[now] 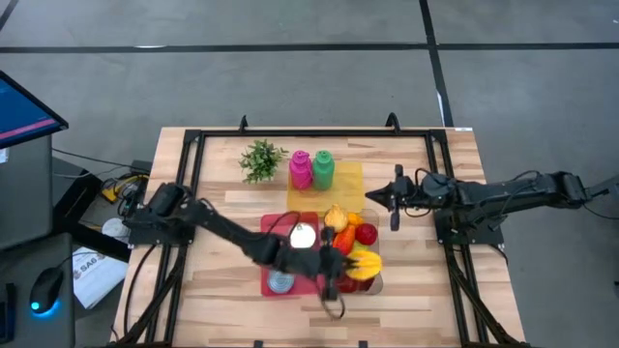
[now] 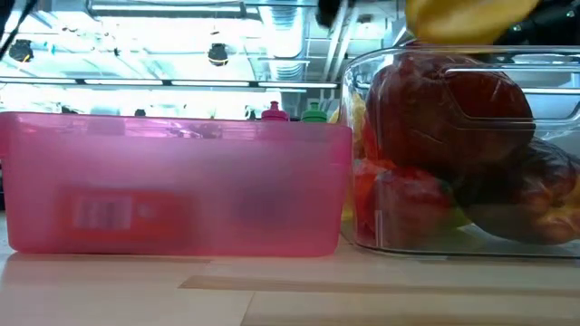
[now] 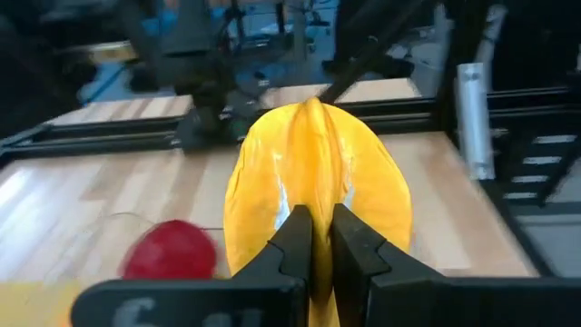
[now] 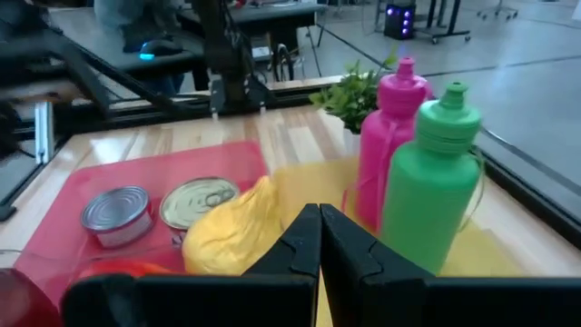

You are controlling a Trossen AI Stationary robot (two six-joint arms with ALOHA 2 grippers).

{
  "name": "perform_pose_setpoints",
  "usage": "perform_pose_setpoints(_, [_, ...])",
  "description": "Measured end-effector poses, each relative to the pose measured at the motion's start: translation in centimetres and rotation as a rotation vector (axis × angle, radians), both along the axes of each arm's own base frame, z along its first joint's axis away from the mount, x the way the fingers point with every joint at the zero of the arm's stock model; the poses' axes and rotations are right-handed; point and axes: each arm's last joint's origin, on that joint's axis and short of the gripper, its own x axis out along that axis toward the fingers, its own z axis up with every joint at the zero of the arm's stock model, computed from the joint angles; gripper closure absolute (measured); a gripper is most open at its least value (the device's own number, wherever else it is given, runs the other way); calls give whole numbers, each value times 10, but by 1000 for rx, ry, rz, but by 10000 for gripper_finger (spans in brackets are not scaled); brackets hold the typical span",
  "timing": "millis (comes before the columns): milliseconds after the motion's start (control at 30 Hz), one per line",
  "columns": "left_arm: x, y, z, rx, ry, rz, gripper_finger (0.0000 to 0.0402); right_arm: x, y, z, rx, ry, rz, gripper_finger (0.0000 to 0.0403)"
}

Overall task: Pick & Place Food Item
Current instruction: Put the starfruit into the transparent bin

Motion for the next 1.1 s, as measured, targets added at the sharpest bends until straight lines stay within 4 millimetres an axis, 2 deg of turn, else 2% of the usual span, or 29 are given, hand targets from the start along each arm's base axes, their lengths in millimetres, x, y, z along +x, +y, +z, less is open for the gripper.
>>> perform_pose_setpoints(167, [14, 27, -11, -20, 36, -15, 394, -2, -2, 2, 0, -9, -10, 403])
perform_pose_setpoints(300, [20, 38, -22, -55, 82, -70, 394, -2, -2, 1, 0, -1, -10, 403])
perform_pose_setpoints(633, [32, 50, -57, -69, 158, -53, 394, -3, -2, -1, 2, 19, -11, 403])
perform_pose_setpoints(933, [32, 51, -56, -83, 155, -42, 386, -3, -2, -1, 2, 18, -11, 403])
perform_pose_setpoints(1100, [31, 52, -59, -93, 185, -36, 339, -3, -2, -1, 3, 18, -11, 403])
